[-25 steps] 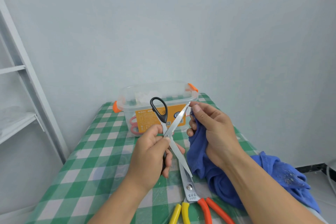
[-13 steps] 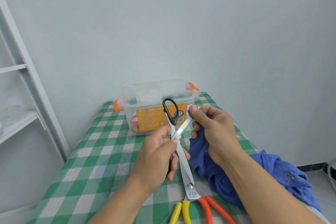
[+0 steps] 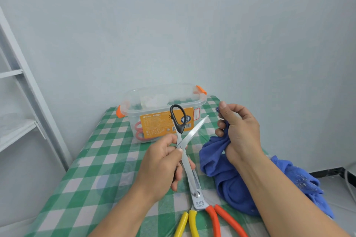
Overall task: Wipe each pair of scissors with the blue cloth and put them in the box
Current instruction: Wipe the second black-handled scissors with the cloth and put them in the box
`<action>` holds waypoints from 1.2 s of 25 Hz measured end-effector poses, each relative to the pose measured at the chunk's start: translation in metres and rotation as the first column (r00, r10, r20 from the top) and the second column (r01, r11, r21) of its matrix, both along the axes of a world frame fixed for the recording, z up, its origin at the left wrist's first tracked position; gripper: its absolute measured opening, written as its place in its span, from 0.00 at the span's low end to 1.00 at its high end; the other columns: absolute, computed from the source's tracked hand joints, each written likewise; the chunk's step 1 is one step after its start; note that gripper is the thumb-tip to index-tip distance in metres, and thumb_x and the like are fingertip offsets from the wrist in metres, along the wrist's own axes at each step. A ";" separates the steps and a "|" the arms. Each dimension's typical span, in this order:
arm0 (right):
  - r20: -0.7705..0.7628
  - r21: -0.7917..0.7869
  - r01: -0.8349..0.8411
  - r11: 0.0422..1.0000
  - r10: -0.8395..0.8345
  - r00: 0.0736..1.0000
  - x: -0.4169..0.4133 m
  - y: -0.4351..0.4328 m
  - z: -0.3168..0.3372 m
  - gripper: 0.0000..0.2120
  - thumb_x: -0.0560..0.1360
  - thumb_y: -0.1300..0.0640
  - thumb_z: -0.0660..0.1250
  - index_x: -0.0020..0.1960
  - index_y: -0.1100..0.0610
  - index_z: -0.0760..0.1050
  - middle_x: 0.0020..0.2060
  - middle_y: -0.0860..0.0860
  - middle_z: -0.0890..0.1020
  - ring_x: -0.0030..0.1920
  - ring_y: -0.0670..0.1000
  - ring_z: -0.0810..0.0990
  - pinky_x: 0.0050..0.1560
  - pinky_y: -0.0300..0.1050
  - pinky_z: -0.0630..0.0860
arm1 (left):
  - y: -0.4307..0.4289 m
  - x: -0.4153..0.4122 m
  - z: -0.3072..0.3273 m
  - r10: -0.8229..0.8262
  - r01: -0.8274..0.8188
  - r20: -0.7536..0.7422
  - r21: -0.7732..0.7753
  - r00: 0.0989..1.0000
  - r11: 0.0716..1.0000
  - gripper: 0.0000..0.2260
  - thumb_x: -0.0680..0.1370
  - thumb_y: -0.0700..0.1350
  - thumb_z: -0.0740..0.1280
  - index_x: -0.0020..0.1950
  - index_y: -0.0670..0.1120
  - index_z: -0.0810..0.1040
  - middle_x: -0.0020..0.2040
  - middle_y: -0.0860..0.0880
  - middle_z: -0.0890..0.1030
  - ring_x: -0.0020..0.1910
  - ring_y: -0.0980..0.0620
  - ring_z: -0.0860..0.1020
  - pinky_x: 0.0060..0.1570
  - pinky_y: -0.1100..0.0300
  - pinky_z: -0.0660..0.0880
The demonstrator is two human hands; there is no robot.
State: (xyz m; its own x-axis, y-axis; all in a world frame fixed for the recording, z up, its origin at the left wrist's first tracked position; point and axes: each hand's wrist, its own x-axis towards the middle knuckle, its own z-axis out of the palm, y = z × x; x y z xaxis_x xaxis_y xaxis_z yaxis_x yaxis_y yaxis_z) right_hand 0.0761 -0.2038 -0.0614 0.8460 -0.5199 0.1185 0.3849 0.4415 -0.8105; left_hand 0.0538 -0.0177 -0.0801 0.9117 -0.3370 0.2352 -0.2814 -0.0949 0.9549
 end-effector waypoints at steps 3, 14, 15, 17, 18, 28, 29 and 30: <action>0.046 -0.072 -0.022 0.997 0.025 0.999 -0.005 0.005 0.003 0.06 0.76 0.59 0.73 0.42 0.58 0.78 0.33 0.51 0.81 0.28 0.48 0.68 0.25 0.40 0.69 | 0.001 0.000 0.002 0.007 -0.007 0.002 -0.008 1.000 1.000 0.09 0.73 0.44 0.60 0.51 0.44 0.72 0.38 0.34 0.83 0.23 0.49 0.70 0.24 0.57 0.68; 0.118 -0.612 0.004 0.791 0.087 0.989 -0.011 0.014 0.006 0.09 0.74 0.63 0.74 0.46 0.49 0.86 0.44 0.56 0.85 0.43 0.51 0.78 0.43 0.38 0.75 | 0.011 0.005 0.009 0.017 -0.015 -0.031 0.048 0.999 0.999 0.11 0.74 0.43 0.60 0.53 0.39 0.72 0.36 0.37 0.84 0.21 0.46 0.66 0.23 0.59 0.66; 0.127 -0.678 0.041 0.734 0.062 0.990 -0.009 0.013 0.003 0.10 0.75 0.62 0.74 0.45 0.46 0.86 0.44 0.52 0.85 0.46 0.51 0.77 0.47 0.37 0.72 | 0.012 0.005 0.009 0.019 -0.018 -0.029 0.045 0.999 0.999 0.08 0.76 0.40 0.61 0.53 0.39 0.72 0.36 0.38 0.84 0.21 0.47 0.66 0.22 0.59 0.67; 0.109 -0.753 0.078 0.653 0.007 0.994 -0.006 0.012 0.002 0.11 0.74 0.59 0.74 0.44 0.42 0.85 0.46 0.49 0.82 0.52 0.50 0.75 0.51 0.32 0.67 | 0.013 0.004 0.010 0.022 -0.020 -0.034 0.047 0.999 0.999 0.04 0.80 0.34 0.59 0.53 0.38 0.73 0.36 0.37 0.84 0.21 0.48 0.66 0.22 0.60 0.66; 0.078 -0.764 0.068 0.641 -0.013 0.997 -0.006 0.011 0.002 0.10 0.74 0.58 0.74 0.43 0.41 0.84 0.48 0.50 0.80 0.53 0.49 0.73 0.50 0.31 0.65 | 0.013 0.003 0.010 0.020 -0.018 -0.034 0.048 0.999 0.999 0.05 0.81 0.33 0.58 0.53 0.38 0.73 0.36 0.37 0.84 0.20 0.49 0.66 0.21 0.60 0.66; -0.042 -0.635 -0.048 0.771 0.028 0.999 -0.007 0.012 0.004 0.11 0.80 0.54 0.68 0.41 0.55 0.80 0.31 0.44 0.75 0.31 0.41 0.71 0.37 0.36 0.69 | 0.013 0.000 0.015 -0.027 0.028 -0.038 0.015 0.999 1.000 0.05 0.79 0.37 0.61 0.53 0.36 0.74 0.36 0.37 0.83 0.20 0.48 0.66 0.21 0.60 0.66; -0.042 -0.596 -0.030 0.802 0.006 0.999 -0.007 0.010 0.006 0.12 0.81 0.55 0.67 0.40 0.57 0.78 0.29 0.45 0.73 0.28 0.41 0.71 0.34 0.35 0.69 | 0.013 -0.001 0.016 -0.029 0.030 -0.043 0.008 0.999 1.000 0.08 0.77 0.39 0.62 0.53 0.37 0.74 0.36 0.37 0.84 0.20 0.48 0.67 0.21 0.60 0.66; -0.041 -0.539 -0.014 0.842 -0.009 0.999 -0.007 0.007 0.007 0.12 0.81 0.56 0.67 0.39 0.58 0.77 0.29 0.48 0.71 0.26 0.43 0.72 0.30 0.36 0.70 | 0.013 -0.001 0.016 -0.026 0.025 -0.048 -0.010 0.998 1.000 0.09 0.76 0.40 0.62 0.53 0.37 0.73 0.36 0.36 0.84 0.21 0.49 0.67 0.21 0.60 0.67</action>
